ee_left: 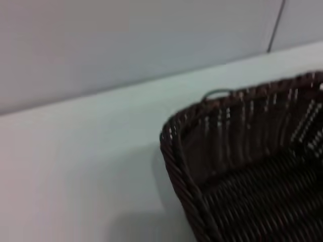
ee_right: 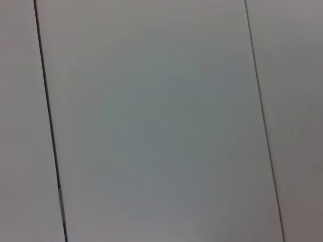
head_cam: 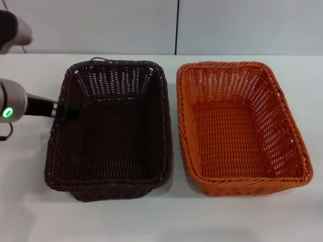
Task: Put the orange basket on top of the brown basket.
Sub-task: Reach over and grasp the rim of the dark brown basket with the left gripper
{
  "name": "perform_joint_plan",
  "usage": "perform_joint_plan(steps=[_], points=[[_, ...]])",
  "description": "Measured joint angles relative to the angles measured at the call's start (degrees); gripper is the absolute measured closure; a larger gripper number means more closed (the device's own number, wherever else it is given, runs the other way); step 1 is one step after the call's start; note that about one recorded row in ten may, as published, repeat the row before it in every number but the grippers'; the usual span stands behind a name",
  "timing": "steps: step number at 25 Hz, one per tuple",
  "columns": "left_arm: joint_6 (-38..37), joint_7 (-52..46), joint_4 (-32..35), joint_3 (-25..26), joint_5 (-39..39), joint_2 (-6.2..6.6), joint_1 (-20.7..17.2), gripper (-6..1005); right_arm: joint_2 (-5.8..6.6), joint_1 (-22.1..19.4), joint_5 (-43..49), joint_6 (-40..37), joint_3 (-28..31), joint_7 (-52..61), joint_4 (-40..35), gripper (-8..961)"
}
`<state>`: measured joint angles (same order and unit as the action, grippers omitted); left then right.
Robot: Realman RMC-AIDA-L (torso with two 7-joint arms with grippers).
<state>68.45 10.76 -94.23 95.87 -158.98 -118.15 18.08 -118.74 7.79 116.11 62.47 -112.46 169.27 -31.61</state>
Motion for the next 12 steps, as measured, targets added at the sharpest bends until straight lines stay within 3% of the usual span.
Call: perform_joint_plan(steps=[12], points=[[0.3, -0.8, 9.5, -0.9, -2.7, -0.14, 5.0, 217, 0.0, 0.0, 0.1, -0.5, -0.3, 0.0, 0.3, 144]])
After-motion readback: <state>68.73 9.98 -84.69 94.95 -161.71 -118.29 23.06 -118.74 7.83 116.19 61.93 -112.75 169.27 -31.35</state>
